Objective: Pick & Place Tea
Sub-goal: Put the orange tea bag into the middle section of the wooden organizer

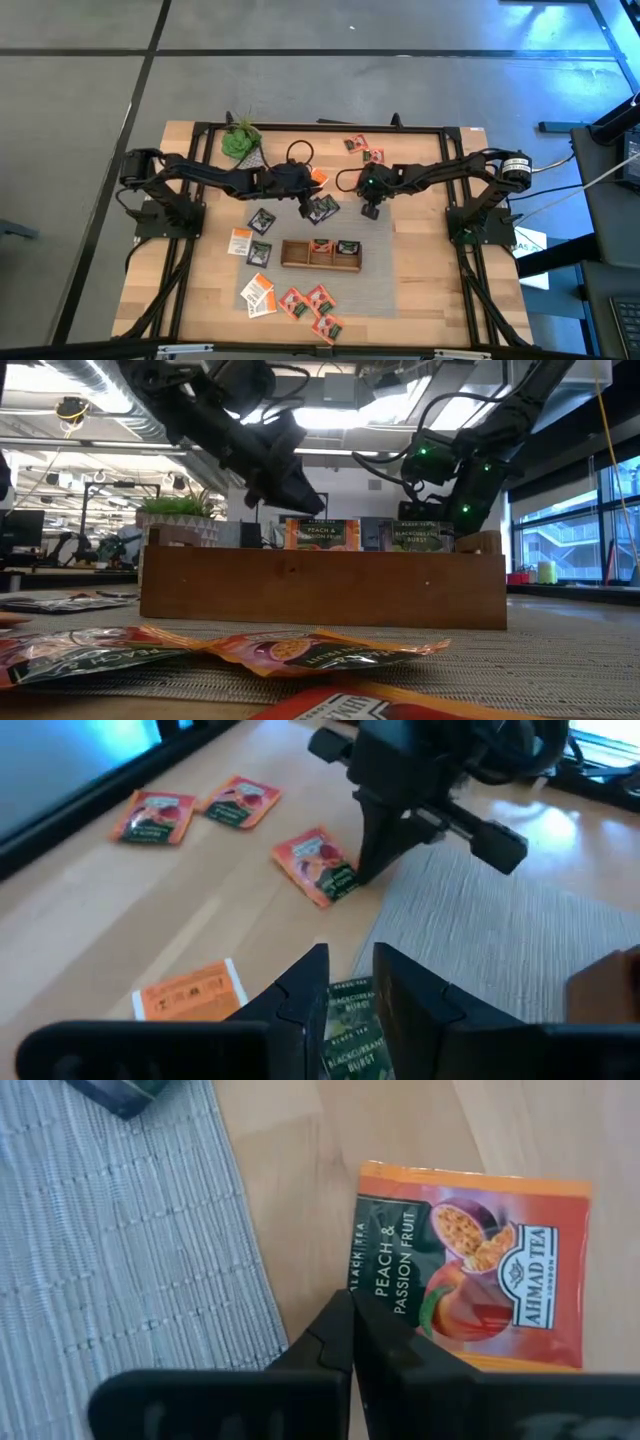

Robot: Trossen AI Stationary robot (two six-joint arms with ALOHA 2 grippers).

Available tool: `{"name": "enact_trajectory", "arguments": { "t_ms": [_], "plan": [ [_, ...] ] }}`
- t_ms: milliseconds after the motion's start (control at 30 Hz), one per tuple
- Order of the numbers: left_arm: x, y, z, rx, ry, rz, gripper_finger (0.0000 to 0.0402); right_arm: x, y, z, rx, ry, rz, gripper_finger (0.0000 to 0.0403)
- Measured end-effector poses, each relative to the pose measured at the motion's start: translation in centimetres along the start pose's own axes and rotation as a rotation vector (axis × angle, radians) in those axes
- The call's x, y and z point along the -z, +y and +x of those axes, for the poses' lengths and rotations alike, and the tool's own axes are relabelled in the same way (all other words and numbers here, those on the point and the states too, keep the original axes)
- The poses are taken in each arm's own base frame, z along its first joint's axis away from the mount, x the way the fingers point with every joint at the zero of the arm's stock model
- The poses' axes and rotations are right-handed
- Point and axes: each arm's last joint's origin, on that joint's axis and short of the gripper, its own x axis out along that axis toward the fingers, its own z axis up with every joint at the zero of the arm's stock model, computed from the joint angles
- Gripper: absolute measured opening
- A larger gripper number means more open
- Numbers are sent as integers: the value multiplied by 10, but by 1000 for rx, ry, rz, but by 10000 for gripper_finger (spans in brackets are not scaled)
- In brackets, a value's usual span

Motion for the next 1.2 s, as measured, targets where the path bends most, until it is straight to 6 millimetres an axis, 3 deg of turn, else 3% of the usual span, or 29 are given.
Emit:
{"name": "enact_trajectory", "arguments": {
  "t_ms": [300,500,800,1200],
  "plan": [
    [20,19,42,-11,-38,-58,77,-4,1,2,-23,-49,6,9],
    [27,30,59,61,-70,-108,81,-10,3,2,-80,-114,5,9],
    [38,38,69,53,-46,-138,81,-16,7,4,-191,-172,-5,9],
    [38,39,69,15,-51,-122,80,-23,10,38,-272,-280,-2,9]
  ]
}}
